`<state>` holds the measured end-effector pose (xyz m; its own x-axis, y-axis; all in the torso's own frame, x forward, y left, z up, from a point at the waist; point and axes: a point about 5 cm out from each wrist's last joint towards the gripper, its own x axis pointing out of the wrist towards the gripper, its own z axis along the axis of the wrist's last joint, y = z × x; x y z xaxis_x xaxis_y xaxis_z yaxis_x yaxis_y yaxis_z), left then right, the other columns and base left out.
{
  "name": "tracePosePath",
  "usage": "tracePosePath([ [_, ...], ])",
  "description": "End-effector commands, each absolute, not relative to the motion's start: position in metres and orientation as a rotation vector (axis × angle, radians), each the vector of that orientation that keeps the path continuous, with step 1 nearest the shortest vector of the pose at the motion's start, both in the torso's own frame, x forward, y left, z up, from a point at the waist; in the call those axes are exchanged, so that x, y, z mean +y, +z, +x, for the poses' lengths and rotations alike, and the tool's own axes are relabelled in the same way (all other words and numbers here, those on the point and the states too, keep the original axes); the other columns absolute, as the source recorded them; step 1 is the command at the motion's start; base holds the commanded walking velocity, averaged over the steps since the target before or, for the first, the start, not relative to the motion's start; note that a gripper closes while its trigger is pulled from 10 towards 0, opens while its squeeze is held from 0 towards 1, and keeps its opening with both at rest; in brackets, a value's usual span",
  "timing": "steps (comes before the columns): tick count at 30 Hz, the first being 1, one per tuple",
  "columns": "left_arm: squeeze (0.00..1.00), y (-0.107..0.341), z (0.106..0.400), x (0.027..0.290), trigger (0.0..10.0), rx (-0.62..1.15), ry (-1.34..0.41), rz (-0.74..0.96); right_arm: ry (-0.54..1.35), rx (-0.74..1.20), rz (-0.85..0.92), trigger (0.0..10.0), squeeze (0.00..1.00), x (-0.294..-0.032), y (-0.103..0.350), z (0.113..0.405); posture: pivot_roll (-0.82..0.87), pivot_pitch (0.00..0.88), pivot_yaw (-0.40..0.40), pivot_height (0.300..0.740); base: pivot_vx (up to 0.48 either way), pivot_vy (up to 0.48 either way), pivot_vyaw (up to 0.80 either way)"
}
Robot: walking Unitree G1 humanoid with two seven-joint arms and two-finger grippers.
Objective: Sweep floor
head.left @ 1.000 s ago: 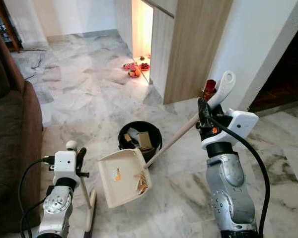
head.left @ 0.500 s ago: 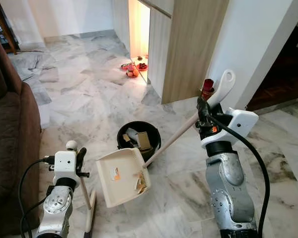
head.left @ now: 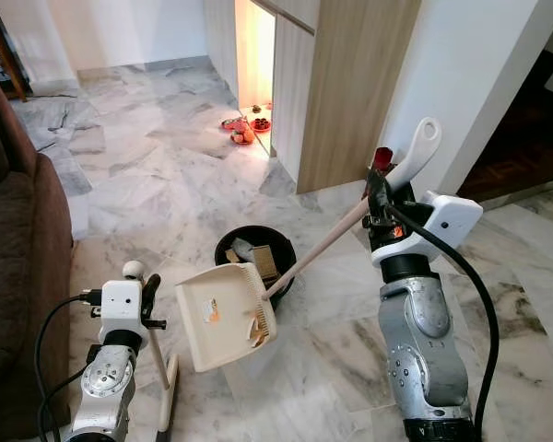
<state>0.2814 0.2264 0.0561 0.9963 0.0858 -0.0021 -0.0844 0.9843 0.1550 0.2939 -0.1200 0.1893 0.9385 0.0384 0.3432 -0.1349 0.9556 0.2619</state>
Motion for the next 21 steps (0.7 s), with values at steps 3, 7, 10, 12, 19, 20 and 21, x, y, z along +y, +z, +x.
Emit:
tracePosePath([
  [3,0.0,0.0633,0.2847,0.2271,10.0,-0.032,0.098,0.16,0.1,-0.442,0.308,10.0,0.0,-0.119,0.2095,0.2917,0.01,0.0,-0.037,0.74,0.285,0.0,0.0],
  [7,0.0,0.0634,0.2844,0.2278,10.0,-0.033,0.104,0.161,0.099,-0.441,0.31,10.0,0.0,-0.1196,0.2094,0.2919,0.01,0.0,-0.037,0.74,0.29,0.0,0.0],
  [10,0.0,0.0636,0.2843,0.2279,10.0,-0.035,0.107,0.162,0.098,-0.44,0.311,10.0,0.0,-0.1198,0.2093,0.2918,0.02,0.0,-0.038,0.74,0.29,0.0,0.0],
  [12,0.0,0.0637,0.2842,0.228,10.0,-0.036,0.107,0.162,0.098,-0.44,0.311,10.0,0.0,-0.1198,0.2092,0.2918,0.02,0.0,-0.038,0.74,0.292,0.0,0.0],
  [19,0.0,0.0633,0.2839,0.2286,10.0,-0.033,0.11,0.164,0.107,-0.428,0.31,10.0,0.0,-0.1183,0.2063,0.2911,0.02,0.0,-0.04,0.74,0.309,0.0,0.13],
  [20,0.0,0.0632,0.284,0.2285,10.0,-0.033,0.11,0.163,0.107,-0.427,0.31,10.0,0.0,-0.1183,0.2061,0.2911,0.02,0.0,-0.041,0.74,0.311,0.0,0.51],
  [21,0.0,0.0632,0.284,0.2285,10.0,-0.033,0.11,0.164,0.108,-0.427,0.312,10.0,0.0,-0.1183,0.206,0.2911,0.02,0.0,-0.041,0.74,0.311,0.0,0.52],
])
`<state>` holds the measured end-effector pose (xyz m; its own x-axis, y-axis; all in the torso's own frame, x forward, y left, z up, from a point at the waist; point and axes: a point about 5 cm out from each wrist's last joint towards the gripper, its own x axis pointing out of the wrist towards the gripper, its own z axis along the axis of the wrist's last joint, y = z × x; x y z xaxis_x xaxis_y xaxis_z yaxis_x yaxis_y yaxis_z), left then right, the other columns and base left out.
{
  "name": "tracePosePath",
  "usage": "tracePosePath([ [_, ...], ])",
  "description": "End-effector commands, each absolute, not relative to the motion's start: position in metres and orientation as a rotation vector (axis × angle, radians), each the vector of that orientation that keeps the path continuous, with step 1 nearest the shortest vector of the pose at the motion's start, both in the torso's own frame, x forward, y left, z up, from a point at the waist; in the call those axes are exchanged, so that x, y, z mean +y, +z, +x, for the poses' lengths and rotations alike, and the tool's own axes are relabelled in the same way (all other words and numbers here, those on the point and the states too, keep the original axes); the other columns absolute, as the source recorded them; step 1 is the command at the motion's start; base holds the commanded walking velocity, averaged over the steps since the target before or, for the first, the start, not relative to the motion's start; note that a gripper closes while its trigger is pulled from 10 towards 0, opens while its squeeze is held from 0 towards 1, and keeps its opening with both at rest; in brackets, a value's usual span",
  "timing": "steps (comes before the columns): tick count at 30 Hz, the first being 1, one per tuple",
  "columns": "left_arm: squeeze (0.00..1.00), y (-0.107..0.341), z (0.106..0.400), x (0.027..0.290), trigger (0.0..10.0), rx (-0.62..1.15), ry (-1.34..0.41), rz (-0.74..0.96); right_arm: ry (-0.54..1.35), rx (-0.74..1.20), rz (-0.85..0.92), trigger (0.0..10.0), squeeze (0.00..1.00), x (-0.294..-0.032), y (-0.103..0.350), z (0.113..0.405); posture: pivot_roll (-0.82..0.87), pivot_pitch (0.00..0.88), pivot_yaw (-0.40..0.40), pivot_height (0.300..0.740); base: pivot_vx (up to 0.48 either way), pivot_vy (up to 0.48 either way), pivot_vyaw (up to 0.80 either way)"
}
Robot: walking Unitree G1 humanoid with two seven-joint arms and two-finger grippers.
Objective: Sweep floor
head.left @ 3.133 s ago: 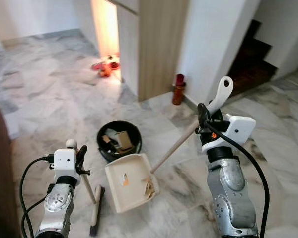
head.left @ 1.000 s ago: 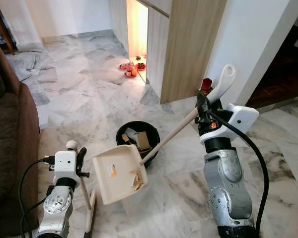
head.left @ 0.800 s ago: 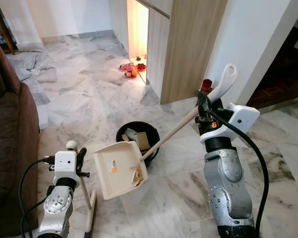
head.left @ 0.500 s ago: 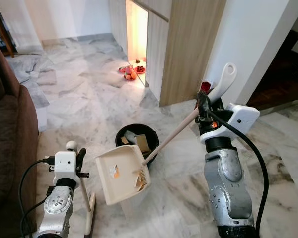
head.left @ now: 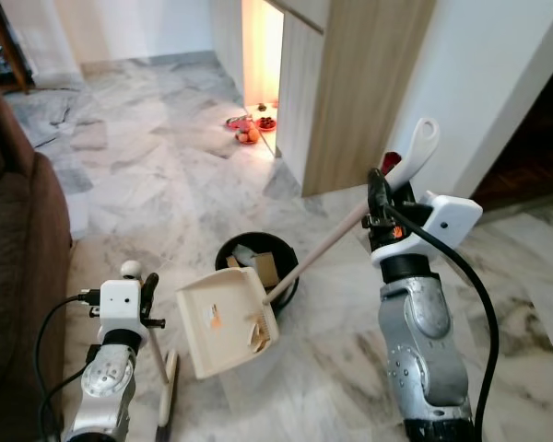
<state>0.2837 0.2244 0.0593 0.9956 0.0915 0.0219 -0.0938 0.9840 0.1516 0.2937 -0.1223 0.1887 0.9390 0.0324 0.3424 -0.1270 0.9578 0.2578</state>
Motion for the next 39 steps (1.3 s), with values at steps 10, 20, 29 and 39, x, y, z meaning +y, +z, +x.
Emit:
tracePosePath([
  [10,0.0,0.063,0.284,0.228,10.0,-0.033,0.106,0.162,0.13,-0.409,0.357,10.0,0.0,-0.1154,0.2028,0.2909,0.02,0.0,-0.041,0.74,0.311,0.0,0.05],
  [20,0.0,0.0633,0.2849,0.2273,10.0,-0.035,0.104,0.162,0.132,-0.418,0.378,10.0,0.0,-0.1164,0.2042,0.2911,0.02,0.0,-0.041,0.74,0.292,0.0,0.0],
  [29,0.0,0.0635,0.2852,0.2267,10.0,-0.036,0.102,0.161,0.143,-0.419,0.386,10.0,0.0,-0.1153,0.2053,0.2905,0.02,0.0,-0.043,0.74,0.262,0.0,0.0],
  [39,0.0,0.0636,0.2851,0.2271,10.0,-0.038,0.104,0.16,0.153,-0.435,0.372,10.0,0.0,-0.1154,0.2096,0.291,0.02,0.0,-0.044,0.74,0.247,0.0,0.23],
])
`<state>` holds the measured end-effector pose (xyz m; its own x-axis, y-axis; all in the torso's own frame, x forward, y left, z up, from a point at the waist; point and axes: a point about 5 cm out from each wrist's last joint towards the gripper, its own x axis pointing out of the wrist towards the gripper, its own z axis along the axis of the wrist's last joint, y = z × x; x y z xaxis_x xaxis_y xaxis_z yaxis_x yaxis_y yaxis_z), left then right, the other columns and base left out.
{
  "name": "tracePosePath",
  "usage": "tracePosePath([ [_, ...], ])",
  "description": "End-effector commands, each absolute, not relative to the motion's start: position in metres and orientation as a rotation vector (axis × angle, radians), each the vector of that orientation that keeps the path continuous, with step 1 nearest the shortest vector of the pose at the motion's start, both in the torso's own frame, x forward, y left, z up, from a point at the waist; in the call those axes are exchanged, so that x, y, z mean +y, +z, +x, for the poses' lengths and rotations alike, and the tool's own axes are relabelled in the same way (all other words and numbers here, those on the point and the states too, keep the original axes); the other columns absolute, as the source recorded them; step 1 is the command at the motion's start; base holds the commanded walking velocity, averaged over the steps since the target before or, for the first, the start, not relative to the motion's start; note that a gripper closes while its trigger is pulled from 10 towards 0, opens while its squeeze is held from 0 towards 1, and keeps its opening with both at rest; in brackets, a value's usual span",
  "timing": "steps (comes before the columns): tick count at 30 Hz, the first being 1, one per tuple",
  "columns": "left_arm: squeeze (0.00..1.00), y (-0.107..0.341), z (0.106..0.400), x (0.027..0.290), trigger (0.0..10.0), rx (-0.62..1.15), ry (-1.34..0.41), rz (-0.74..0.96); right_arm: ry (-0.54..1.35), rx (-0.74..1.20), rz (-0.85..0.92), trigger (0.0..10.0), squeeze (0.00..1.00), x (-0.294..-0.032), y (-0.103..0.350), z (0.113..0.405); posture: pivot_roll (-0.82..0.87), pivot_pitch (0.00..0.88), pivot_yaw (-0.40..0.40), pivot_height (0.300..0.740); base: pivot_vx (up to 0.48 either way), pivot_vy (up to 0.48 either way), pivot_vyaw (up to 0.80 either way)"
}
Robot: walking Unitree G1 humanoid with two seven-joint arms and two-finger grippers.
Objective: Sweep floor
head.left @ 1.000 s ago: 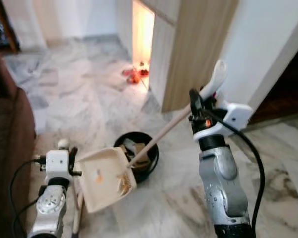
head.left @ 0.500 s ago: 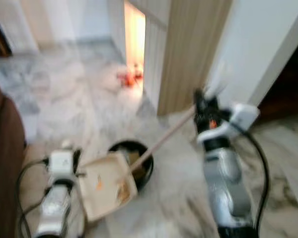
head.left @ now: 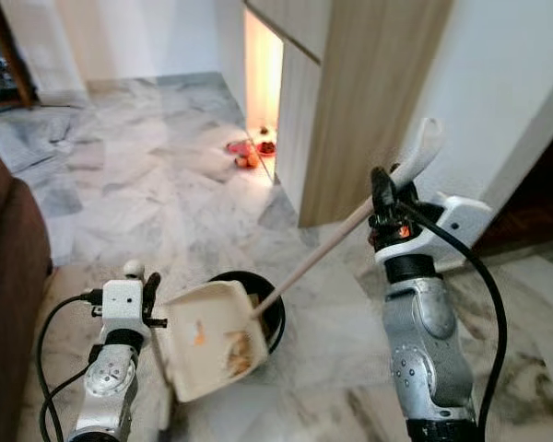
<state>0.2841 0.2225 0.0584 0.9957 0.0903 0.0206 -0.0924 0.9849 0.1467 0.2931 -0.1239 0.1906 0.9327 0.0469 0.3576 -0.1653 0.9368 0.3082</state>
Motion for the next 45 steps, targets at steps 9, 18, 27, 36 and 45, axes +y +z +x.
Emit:
tracePosePath([
  [9,0.0,0.0639,0.2854,0.2268,10.0,-0.04,0.105,0.161,0.144,-0.436,0.39,10.0,0.0,-0.1162,0.2099,0.2919,0.02,0.0,-0.042,0.74,0.25,0.0,0.28],
  [18,0.0,0.0641,0.2858,0.2267,10.0,-0.041,0.103,0.161,0.138,-0.436,0.392,10.0,0.0,-0.1169,0.2104,0.2924,0.02,0.0,-0.044,0.74,0.248,0.0,0.0],
  [27,0.0,0.0641,0.2855,0.2269,10.0,-0.041,0.103,0.16,0.117,-0.453,0.401,10.0,0.0,-0.1189,0.2139,0.2929,0.02,0.0,-0.043,0.74,0.249,0.0,0.0],
  [36,0.0,0.0645,0.2854,0.2274,10.0,-0.044,0.105,0.162,0.107,-0.468,0.397,10.0,0.0,-0.1205,0.2167,0.2932,0.03,0.0,-0.043,0.74,0.256,0.0,0.0],
  [45,0.0,0.0644,0.2852,0.2274,10.0,-0.044,0.106,0.163,0.108,-0.473,0.398,10.0,0.0,-0.1202,0.2179,0.2935,0.02,0.0,-0.043,0.74,0.289,0.0,0.0],
])
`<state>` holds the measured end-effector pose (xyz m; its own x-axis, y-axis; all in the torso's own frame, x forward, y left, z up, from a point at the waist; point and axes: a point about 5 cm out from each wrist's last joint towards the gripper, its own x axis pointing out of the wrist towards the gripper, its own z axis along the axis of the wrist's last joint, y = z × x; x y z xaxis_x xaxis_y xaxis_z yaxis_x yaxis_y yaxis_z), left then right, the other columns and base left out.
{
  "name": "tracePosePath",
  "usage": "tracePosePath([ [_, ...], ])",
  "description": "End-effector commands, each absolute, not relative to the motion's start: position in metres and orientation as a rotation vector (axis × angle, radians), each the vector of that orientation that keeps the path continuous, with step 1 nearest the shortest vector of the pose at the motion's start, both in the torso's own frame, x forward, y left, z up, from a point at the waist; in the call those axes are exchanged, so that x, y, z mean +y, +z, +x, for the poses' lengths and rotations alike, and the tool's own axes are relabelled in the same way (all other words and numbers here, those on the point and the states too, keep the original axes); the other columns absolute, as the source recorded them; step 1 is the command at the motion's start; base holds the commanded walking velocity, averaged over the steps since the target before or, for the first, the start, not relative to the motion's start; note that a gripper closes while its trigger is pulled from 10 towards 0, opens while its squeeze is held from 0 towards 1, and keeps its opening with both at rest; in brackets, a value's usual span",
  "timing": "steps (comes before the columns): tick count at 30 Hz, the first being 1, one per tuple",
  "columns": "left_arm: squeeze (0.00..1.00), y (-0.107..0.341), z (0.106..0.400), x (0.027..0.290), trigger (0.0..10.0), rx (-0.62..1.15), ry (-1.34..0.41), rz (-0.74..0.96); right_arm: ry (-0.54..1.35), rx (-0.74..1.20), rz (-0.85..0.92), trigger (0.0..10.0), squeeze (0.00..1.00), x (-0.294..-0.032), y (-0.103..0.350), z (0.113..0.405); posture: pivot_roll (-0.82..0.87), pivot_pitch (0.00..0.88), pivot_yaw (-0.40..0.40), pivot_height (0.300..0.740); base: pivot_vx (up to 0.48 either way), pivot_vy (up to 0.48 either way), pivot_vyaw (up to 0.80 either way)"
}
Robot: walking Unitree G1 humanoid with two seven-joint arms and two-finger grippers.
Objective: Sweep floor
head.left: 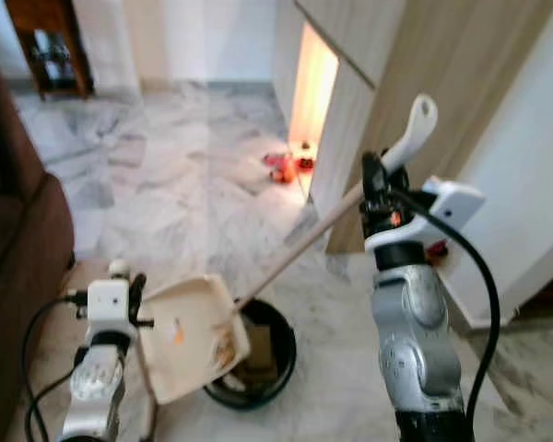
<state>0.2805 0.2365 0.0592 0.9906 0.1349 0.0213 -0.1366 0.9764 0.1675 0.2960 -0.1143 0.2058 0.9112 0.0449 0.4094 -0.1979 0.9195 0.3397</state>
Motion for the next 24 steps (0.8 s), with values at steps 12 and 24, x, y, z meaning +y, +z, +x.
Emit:
tracePosePath([
  [12,0.0,0.0641,0.2849,0.2265,10.0,-0.043,0.105,0.163,0.112,-0.478,0.396,10.0,0.0,-0.1193,0.2193,0.2932,0.03,0.0,-0.045,0.74,0.293,0.0,0.0],
  [24,0.0,0.0642,0.2846,0.2262,10.0,-0.048,0.103,0.156,0.15,-0.49,0.371,10.0,0.0,-0.1127,0.2215,0.2924,0.03,0.0,-0.045,0.74,0.248,0.0,0.0],
])
